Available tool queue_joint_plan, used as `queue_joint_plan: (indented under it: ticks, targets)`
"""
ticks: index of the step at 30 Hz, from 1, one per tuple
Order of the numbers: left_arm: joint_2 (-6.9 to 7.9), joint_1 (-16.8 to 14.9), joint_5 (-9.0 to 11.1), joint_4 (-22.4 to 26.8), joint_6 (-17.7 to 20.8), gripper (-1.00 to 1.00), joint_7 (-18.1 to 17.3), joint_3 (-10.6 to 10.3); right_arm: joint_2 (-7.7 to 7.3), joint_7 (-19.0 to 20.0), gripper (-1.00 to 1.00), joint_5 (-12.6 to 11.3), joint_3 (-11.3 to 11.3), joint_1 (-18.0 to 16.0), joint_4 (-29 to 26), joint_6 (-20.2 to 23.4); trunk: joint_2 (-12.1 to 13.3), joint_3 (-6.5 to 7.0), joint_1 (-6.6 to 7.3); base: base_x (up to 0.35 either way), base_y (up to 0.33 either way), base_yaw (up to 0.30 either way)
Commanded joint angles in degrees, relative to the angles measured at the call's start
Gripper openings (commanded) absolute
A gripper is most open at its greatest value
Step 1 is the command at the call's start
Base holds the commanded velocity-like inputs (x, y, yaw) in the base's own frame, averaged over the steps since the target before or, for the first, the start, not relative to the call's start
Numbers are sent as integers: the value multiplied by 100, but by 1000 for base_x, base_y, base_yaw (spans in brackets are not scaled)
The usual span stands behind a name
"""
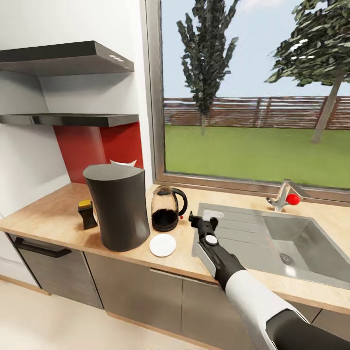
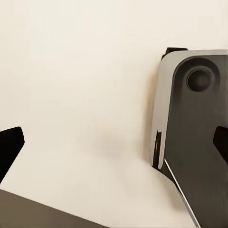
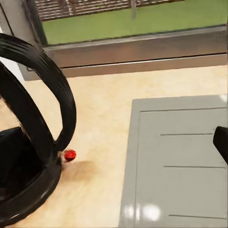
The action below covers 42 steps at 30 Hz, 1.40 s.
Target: Set up a coffee station on the kitchen countertop: keep the coffee maker on the countertop, move the bottle of coffee from the kitchen shelf to the counter next to the coffee maker, place a paper coffee filter on top of the coffee maker, put the saucer next to the coffee maker with the coffee cup on the saucer, and place the electric kettle next to the coffee maker.
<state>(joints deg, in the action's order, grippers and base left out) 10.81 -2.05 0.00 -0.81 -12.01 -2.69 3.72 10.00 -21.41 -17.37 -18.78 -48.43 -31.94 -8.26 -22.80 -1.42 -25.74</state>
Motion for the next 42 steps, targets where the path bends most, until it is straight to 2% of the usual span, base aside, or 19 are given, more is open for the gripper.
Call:
queue_joint_plan:
  ticks: [1, 4, 7, 8, 10, 11, 12, 13, 16, 17, 19, 24, 30, 37, 42]
  targets:
    - [2, -6, -1, -8, -21, 100, -29, 35, 0, -28, 100, -62, -21, -8, -39, -21, -12, -14, -4, -8, -5, 0]
    - [0, -10, -9, -4, -25, 100, -29, 28, 0, -36, 100, -58, 3, -8, -292, 387, -12, -14, -4, -3, -2, 0]
    - [-7, -14, -21, 30, -33, 100, -30, 44, -41, -38, 100, -56, 20, -8, -747, 1224, -12, -14, -4, 0, 0, 0]
    - [-7, -14, -22, 35, -34, 100, -30, 45, -48, -38, 100, -56, 20, -8, -825, 1329, -12, -14, -4, 0, 0, 0]
    - [-11, -14, -25, 53, -37, 100, -30, 48, -116, -42, 100, -56, 23, -8, -1247, 1827, -12, -14, -4, 0, 0, 0]
    - [-15, -19, -24, 62, -39, 100, -31, 49, -154, -44, 100, -56, 28, -8, -1546, 2280, -12, -14, -4, 0, 0, 0]
    - [-16, -20, -22, 66, -42, 100, -32, 49, -164, -45, 100, -56, 40, -8, -1674, 2497, -12, -14, -4, 0, 0, 0]
    - [-20, -22, -20, 80, -48, 100, -36, 49, -179, -44, 100, -59, 274, -8, -1917, 2858, -12, -14, -4, 0, 0, 0]
    - [-25, -23, -18, 88, -54, 100, -38, 50, -188, -37, 100, -60, 945, -8, -2087, 3092, -12, -14, -4, 0, 0, 0]
    - [-25, -23, -18, 89, -55, 100, -38, 50, -191, -34, 100, -59, 1085, -8, -2110, 3127, -12, -14, -4, 0, 0, 0]
    - [-24, -23, -18, 90, -55, 100, -38, 50, -201, -32, 100, -57, 1227, -8, -2170, 3208, -12, -14, -4, 0, 0, 0]
    - [-26, -28, -18, 90, -48, 100, -38, 50, -214, -35, 100, -58, 1310, -8, -2404, 3683, -12, -14, -4, 0, 0, 0]
    - [-70, -27, -31, 90, -43, 100, -31, 59, -200, -38, 100, -65, 1348, -8, -3023, 4628, -12, -14, -4, 0, 0, 0]
    - [-87, -25, -6, 68, -38, 100, -30, 74, -192, -39, 100, -93, 1351, -8, -3127, 4753, -12, -14, -4, 0, 0, 0]
    - [-88, -23, 40, 10, -38, 100, -28, 84, -198, -39, 100, -461, 1351, -8, -3132, 4775, -12, -14, -4, 0, -3, -155]
